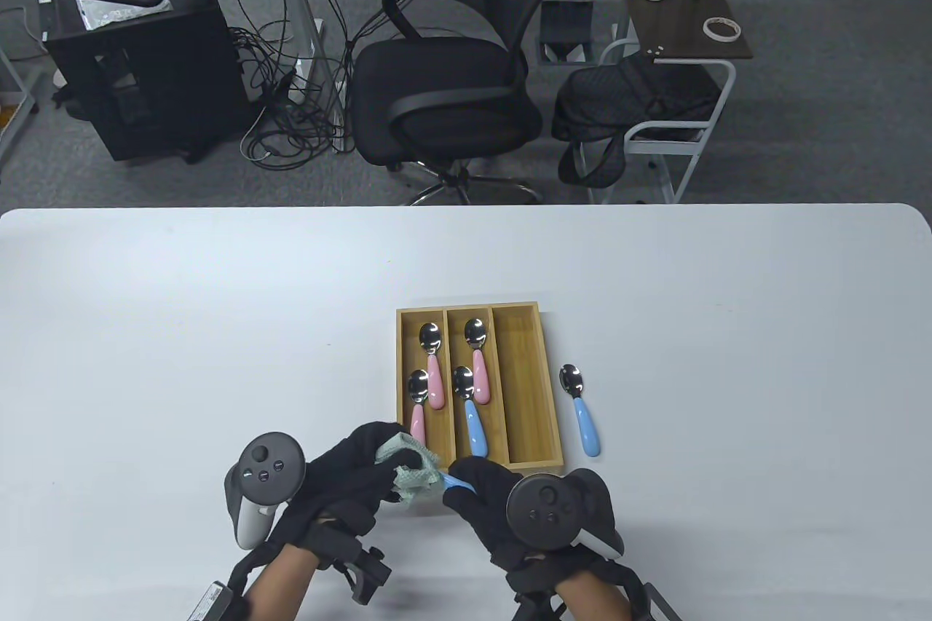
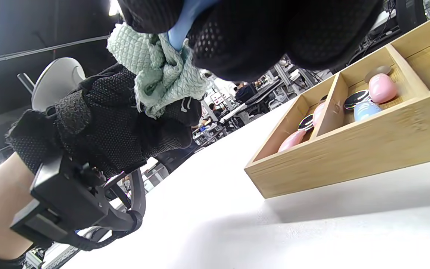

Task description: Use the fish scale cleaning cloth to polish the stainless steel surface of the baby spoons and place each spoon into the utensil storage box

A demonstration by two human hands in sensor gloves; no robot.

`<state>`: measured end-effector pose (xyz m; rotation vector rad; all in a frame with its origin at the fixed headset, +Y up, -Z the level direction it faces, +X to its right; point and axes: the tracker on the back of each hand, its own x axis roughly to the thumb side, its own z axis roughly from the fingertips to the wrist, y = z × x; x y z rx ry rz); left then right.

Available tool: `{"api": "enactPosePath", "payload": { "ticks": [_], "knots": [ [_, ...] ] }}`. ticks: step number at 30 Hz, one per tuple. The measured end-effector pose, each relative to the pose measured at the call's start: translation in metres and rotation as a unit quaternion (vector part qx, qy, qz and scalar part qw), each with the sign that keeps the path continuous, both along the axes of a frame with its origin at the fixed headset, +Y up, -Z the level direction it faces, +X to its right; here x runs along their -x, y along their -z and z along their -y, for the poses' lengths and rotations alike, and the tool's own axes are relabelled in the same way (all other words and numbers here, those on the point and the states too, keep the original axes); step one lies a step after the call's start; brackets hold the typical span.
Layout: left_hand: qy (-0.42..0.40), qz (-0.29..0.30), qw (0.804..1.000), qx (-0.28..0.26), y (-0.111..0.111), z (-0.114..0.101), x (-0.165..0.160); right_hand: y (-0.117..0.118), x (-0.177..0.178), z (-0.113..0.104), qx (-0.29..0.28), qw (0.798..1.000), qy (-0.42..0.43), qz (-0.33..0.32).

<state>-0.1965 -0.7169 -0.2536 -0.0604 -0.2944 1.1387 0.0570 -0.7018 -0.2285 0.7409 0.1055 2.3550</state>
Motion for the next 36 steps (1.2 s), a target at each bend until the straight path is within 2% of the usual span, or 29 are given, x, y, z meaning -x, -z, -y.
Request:
{"api": "enactPosePath", "payload": {
  "ticks": [3,8,11,18,31,36],
  "knots": [
    [-0.014,0.012,1.000,0.014,0.001,0.002,-0.002,0.002,-0.001,0.001,0.007,1.000,0.005,0.002],
    [-0.113,0.061,0.989,0.078,0.005,0.009,0.000,0.002,-0.003,0.001,0.007,1.000,0.010,0.003],
    [-0.139,0.071,0.983,0.094,0.007,0.012,0.002,0.002,-0.002,0.001,0.006,1.000,0.011,0.001],
    [-0.114,0.058,0.987,0.097,0.010,0.015,0.003,0.002,-0.001,0.003,0.018,1.000,0.001,-0.006],
    [0.004,-0.009,1.000,0.029,0.002,0.007,-0.004,0.005,-0.004,0.003,0.028,1.000,-0.001,-0.001],
    [-0.025,0.002,0.998,0.053,0.004,0.011,-0.008,0.007,-0.005,0.005,0.035,0.999,0.006,0.006]
  ]
}}
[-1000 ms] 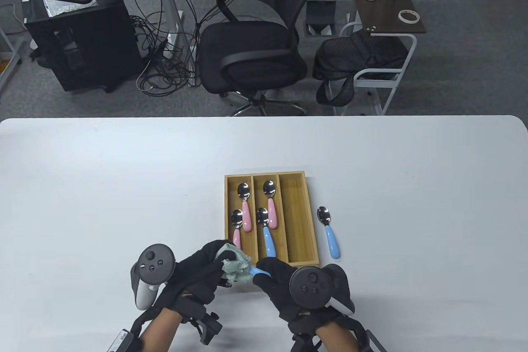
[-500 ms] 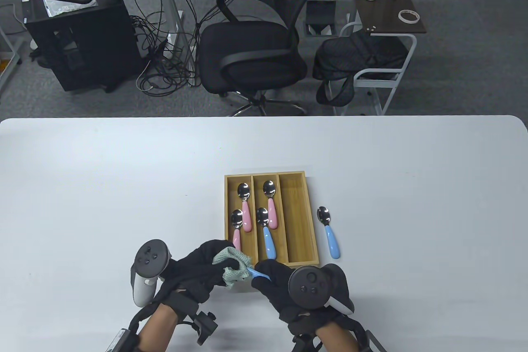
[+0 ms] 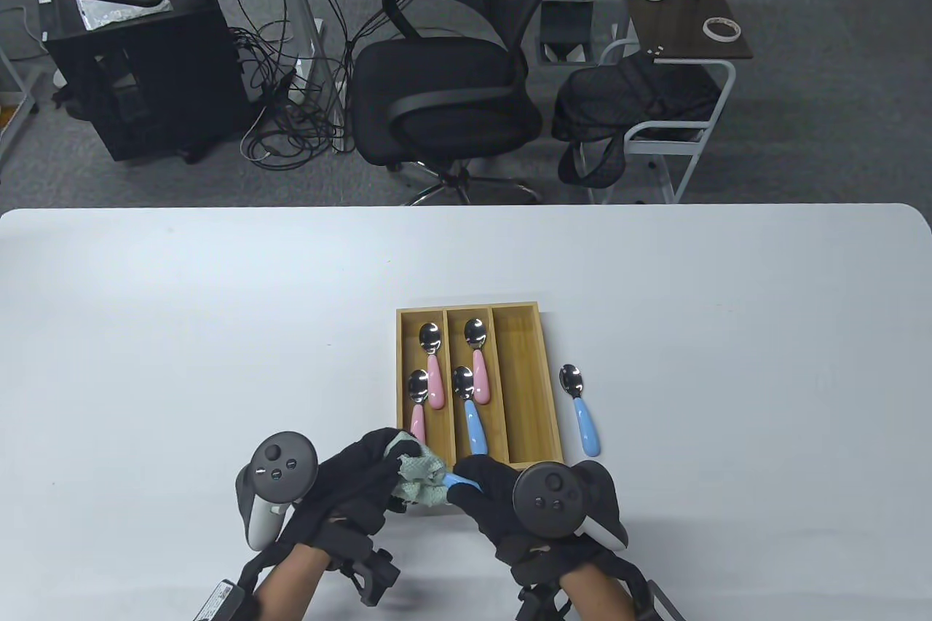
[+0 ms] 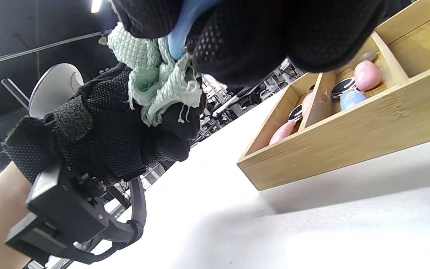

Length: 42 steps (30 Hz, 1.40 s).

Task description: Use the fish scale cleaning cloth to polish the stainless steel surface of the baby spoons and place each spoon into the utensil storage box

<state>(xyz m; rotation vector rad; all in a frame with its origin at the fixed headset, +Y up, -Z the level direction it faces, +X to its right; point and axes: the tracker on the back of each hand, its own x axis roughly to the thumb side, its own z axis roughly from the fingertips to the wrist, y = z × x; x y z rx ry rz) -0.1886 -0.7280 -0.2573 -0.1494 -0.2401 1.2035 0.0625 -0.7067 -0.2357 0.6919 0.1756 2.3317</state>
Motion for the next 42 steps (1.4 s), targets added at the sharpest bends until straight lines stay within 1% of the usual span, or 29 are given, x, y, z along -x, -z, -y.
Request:
{"api": "enactPosePath", "payload": {
  "ticks": [3,5,7,10,11,13,17,19,21,23,25,27,30,32,34,36,37,38,40,41,42],
  "knots": [
    [-0.046,0.014,0.999,0.024,0.001,0.003,-0.001,0.000,-0.001,-0.001,-0.003,1.000,0.001,0.004],
    [-0.094,0.027,0.994,0.048,0.002,0.006,0.000,-0.001,0.000,-0.001,-0.003,1.000,0.007,0.005],
    [-0.133,0.042,0.988,0.071,0.003,0.008,0.002,-0.001,0.000,-0.001,-0.001,1.000,0.012,0.002],
    [-0.200,0.071,0.969,0.122,0.006,0.015,0.003,0.001,-0.002,0.002,0.033,0.999,0.041,-0.007],
    [-0.206,0.077,0.967,0.128,0.007,0.016,0.003,0.002,-0.002,0.002,0.040,0.998,0.045,-0.009],
    [-0.196,0.073,0.970,0.126,0.008,0.017,0.003,0.002,-0.002,0.003,0.041,0.998,0.042,-0.011],
    [-0.136,0.040,0.987,0.080,0.005,0.010,0.007,0.001,0.001,0.005,0.058,0.997,0.047,-0.019],
    [-0.082,0.026,0.995,0.047,0.005,0.005,0.008,0.004,0.002,0.008,0.084,0.995,0.053,-0.024],
    [-0.016,0.025,0.999,0.021,0.005,0.003,0.007,0.007,0.001,0.014,0.113,0.992,0.053,-0.034],
    [0.013,0.024,1.000,0.009,0.006,0.002,0.004,0.010,0.000,0.016,0.128,0.990,0.038,-0.038],
    [0.015,0.016,1.000,0.001,0.005,0.001,0.002,0.009,0.001,0.015,0.127,0.991,0.008,-0.051],
    [0.011,0.013,1.000,-0.003,0.004,-0.001,0.002,0.007,0.004,0.011,0.109,0.992,-0.012,-0.058],
    [0.006,0.005,1.000,-0.009,0.003,-0.003,0.005,0.005,0.006,0.008,0.111,0.992,-0.010,-0.059],
    [0.018,-0.006,1.000,-0.018,0.002,-0.005,0.007,0.004,0.006,0.007,0.112,0.992,-0.015,-0.061],
    [0.031,-0.024,0.999,-0.028,0.002,-0.006,0.011,0.004,0.004,0.004,0.112,0.992,-0.023,-0.059],
    [0.020,-0.063,0.998,-0.024,0.003,-0.008,0.022,0.003,-0.001,0.002,0.113,0.991,-0.028,-0.058],
    [-0.013,-0.072,0.997,-0.003,0.005,-0.008,0.031,0.005,-0.005,0.001,0.116,0.992,-0.016,-0.054],
    [-0.039,-0.068,0.997,0.016,0.006,-0.007,0.038,0.007,-0.008,0.001,0.120,0.992,0.006,-0.044],
    [-0.118,-0.089,0.988,0.041,0.009,-0.002,0.055,0.022,-0.018,-0.004,0.133,0.988,0.073,0.034],
    [-0.135,-0.094,0.985,0.049,0.010,-0.001,0.059,0.028,-0.022,-0.006,0.129,0.987,0.080,0.060],
    [-0.156,-0.096,0.981,0.059,0.011,0.001,0.064,0.041,-0.029,-0.011,0.122,0.985,0.072,0.100]
  ]
}}
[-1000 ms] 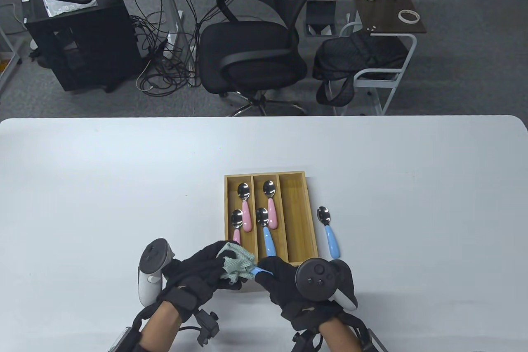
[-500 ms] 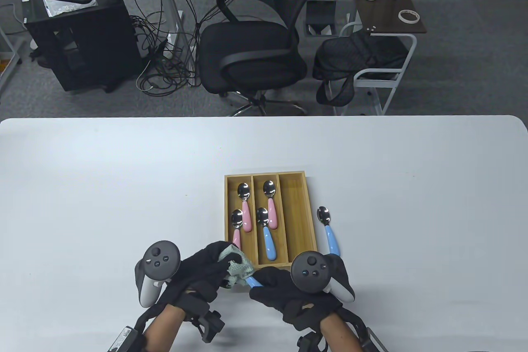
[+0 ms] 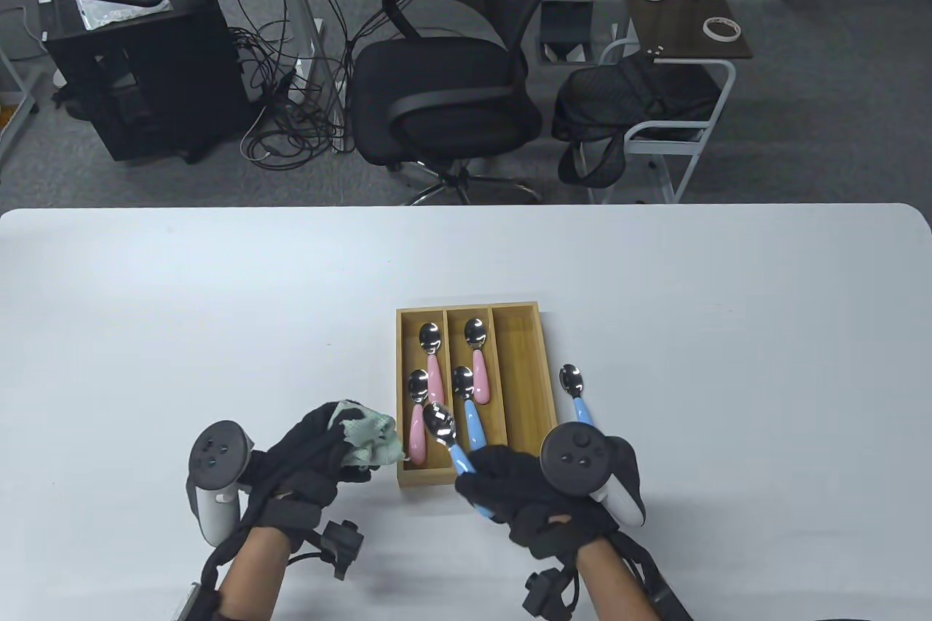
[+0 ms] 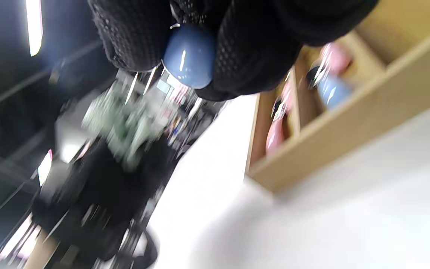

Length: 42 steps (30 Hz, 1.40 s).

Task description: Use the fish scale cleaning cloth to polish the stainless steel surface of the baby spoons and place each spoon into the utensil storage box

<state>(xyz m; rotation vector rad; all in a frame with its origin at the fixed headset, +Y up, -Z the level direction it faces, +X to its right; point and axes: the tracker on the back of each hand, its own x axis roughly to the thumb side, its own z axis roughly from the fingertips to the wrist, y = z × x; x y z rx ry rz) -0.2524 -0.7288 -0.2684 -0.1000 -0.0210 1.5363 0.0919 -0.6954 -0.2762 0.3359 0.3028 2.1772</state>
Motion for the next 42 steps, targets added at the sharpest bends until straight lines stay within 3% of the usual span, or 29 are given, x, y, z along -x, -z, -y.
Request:
{"api": "enactPosePath", "payload": {
  "ticks": [3,6,10,18,22,27,32,36,42],
  "knots": [
    [-0.012,0.005,1.000,0.011,0.002,0.003,0.002,0.040,-0.019,-0.010,-0.004,0.992,-0.061,0.111],
    [-0.004,0.021,1.000,0.010,0.002,0.002,-0.004,0.078,-0.027,-0.006,0.042,0.976,-0.122,0.175],
    [0.004,0.036,0.999,0.003,0.001,-0.001,-0.010,0.110,-0.020,0.011,0.079,0.959,-0.200,0.183],
    [0.002,0.050,0.999,0.015,0.001,0.002,-0.014,0.141,0.002,0.041,0.123,0.943,-0.250,0.179],
    [0.020,0.058,0.998,0.009,-0.001,0.001,-0.018,0.148,0.004,0.046,0.147,0.945,-0.237,0.171],
    [0.022,0.066,0.998,0.007,-0.002,0.000,-0.020,0.145,0.005,0.043,0.131,0.943,-0.254,0.170],
    [0.023,0.067,0.997,0.013,-0.001,0.001,-0.021,0.132,-0.001,0.018,0.099,0.952,-0.235,0.167],
    [0.024,0.074,0.997,0.016,-0.001,0.003,-0.023,0.118,-0.018,0.001,0.061,0.949,-0.253,0.179],
    [0.023,0.091,0.995,0.019,-0.001,0.004,-0.027,0.096,-0.050,0.006,0.042,0.934,-0.291,0.201]
  ]
}}
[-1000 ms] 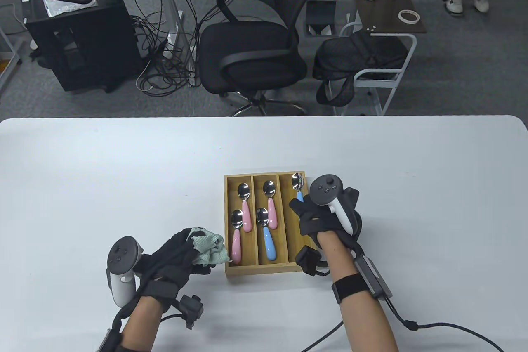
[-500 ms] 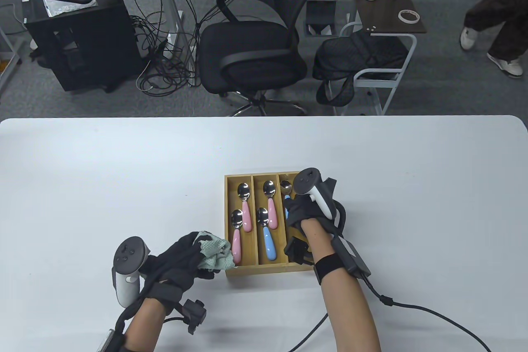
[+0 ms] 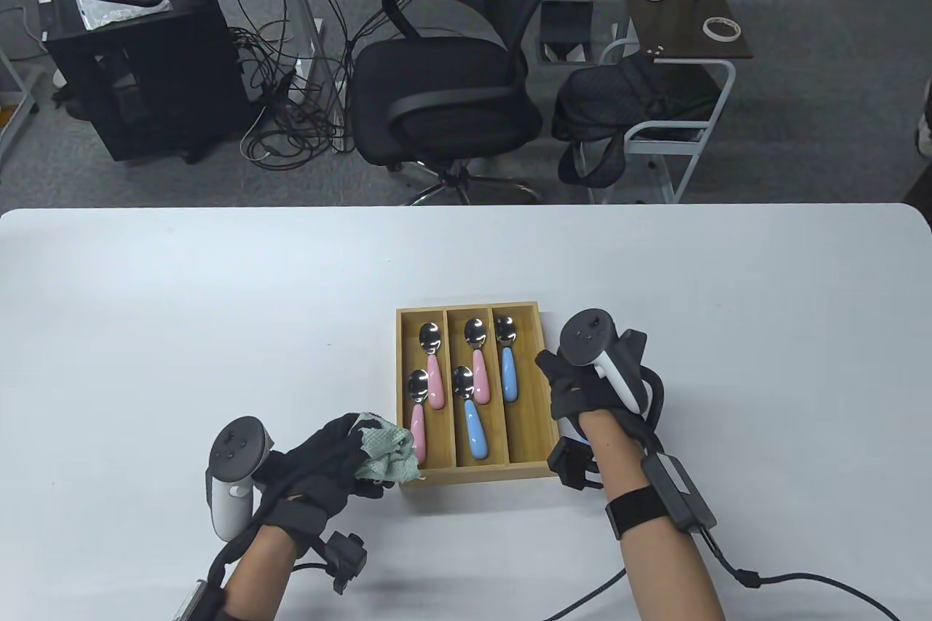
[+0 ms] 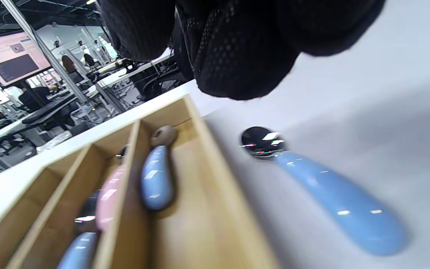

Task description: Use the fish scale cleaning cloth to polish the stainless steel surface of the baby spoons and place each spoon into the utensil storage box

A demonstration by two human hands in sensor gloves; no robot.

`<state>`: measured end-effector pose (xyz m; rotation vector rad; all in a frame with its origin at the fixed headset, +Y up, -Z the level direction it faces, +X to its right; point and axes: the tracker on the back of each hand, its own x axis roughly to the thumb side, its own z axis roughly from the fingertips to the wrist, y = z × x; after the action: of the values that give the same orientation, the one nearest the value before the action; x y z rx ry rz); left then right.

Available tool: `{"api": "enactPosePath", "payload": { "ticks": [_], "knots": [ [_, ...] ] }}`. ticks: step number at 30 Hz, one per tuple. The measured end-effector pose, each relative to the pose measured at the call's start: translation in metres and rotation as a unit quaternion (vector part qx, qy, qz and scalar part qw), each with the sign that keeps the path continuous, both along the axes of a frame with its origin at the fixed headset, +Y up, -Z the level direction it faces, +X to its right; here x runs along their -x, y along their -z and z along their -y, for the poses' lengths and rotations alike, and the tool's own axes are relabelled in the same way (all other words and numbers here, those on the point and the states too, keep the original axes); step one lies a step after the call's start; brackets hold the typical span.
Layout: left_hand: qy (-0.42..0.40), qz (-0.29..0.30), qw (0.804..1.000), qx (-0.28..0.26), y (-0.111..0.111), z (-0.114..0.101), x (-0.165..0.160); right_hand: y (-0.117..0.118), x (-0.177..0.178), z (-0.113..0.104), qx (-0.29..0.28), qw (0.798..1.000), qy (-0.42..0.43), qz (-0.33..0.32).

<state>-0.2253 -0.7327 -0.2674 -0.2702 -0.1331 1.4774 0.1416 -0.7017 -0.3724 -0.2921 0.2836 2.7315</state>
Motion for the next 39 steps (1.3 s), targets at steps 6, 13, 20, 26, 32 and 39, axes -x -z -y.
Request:
{"api": "enactPosePath", "payload": {
  "ticks": [6,13,20,26,32,39],
  "knots": [
    [-0.003,0.005,1.000,0.007,0.000,0.003,-0.002,-0.015,-0.015,0.036,0.022,0.991,-0.134,-0.015],
    [-0.010,0.016,1.000,0.009,0.000,0.004,-0.004,-0.016,-0.015,0.069,0.072,0.977,-0.197,-0.036],
    [-0.050,0.027,0.998,0.014,-0.001,0.003,-0.007,-0.024,-0.023,0.058,0.056,0.987,-0.145,-0.027],
    [-0.074,0.039,0.996,0.020,0.000,0.006,-0.011,-0.061,-0.011,-0.009,-0.071,0.996,0.013,-0.061],
    [-0.113,0.026,0.993,0.032,-0.002,0.009,-0.011,-0.115,0.041,-0.037,-0.084,0.952,0.184,-0.228],
    [-0.127,-0.003,0.991,0.035,-0.001,0.013,-0.008,-0.141,0.061,-0.026,-0.091,0.938,0.179,-0.283]
  ]
}}
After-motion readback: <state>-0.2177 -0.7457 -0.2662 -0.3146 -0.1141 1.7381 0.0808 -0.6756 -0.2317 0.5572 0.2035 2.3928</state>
